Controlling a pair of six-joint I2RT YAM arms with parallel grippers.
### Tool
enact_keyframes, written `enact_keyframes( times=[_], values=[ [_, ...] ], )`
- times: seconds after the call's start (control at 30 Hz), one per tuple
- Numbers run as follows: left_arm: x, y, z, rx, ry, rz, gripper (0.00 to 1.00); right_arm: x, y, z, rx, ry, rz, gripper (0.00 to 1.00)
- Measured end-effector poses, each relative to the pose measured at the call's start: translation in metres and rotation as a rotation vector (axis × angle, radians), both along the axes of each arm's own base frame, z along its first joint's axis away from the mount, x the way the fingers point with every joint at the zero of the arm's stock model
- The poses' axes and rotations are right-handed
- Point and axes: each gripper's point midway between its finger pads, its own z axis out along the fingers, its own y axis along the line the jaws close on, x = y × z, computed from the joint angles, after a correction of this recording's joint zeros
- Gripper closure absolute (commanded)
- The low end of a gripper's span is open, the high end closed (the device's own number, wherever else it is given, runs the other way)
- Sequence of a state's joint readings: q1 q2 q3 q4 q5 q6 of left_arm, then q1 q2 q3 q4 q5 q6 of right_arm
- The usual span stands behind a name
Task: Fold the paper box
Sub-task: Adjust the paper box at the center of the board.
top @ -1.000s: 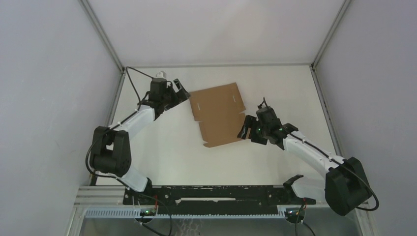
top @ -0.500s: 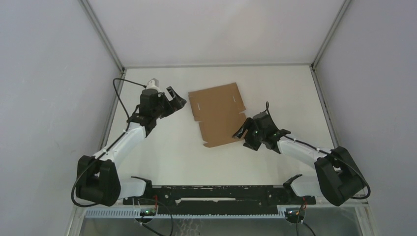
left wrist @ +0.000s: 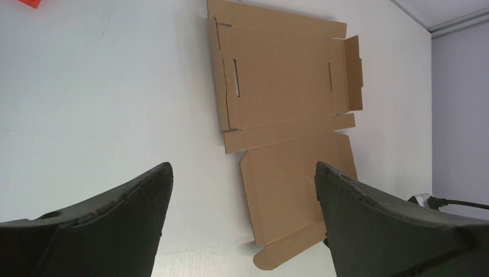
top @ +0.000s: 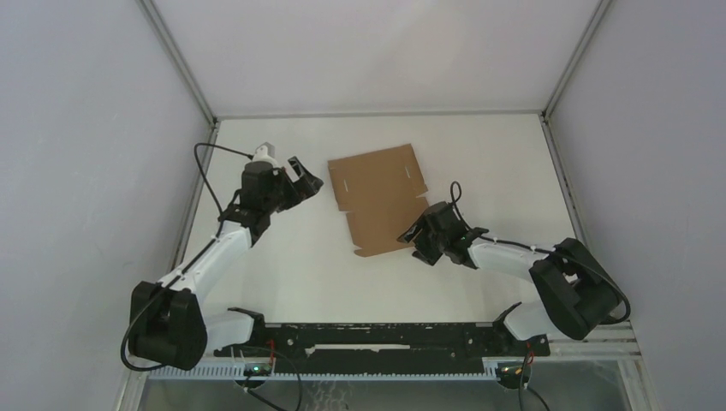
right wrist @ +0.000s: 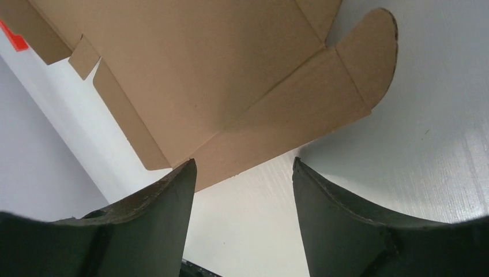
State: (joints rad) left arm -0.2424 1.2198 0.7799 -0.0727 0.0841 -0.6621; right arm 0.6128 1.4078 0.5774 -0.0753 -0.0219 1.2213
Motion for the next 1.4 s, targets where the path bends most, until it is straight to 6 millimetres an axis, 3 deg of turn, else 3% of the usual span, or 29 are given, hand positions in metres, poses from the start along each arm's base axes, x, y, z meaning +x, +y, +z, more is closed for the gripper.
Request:
enact_keyframes(
  times=[0.23, 0.7, 0.87, 1.27, 1.4],
  values=[
    [-0.005, 0.002, -0.004, 0.007, 0.004, -0.004, 0.03, 0.008, 0.000, -0.005, -0.018, 0.005, -0.076, 0.33],
    [-0.009, 0.003, -0.005, 0.023, 0.002, -0.012, 0.03, 0.035, -0.011, -0.012, -0.046, -0.005, -0.180, 0.61],
    [-0.011, 0.005, -0.004, 0.031, -0.001, -0.015, 0.03, 0.045, -0.030, -0.011, -0.077, -0.022, -0.209, 0.66],
    [-0.021, 0.008, -0.008, 0.044, 0.018, -0.017, 0.03, 0.077, -0.084, 0.017, -0.103, -0.127, -0.234, 0.78],
    [-0.023, 0.009, -0.009, 0.046, 0.024, -0.018, 0.03, 0.078, -0.096, 0.019, -0.117, -0.137, -0.195, 0.73]
  ],
)
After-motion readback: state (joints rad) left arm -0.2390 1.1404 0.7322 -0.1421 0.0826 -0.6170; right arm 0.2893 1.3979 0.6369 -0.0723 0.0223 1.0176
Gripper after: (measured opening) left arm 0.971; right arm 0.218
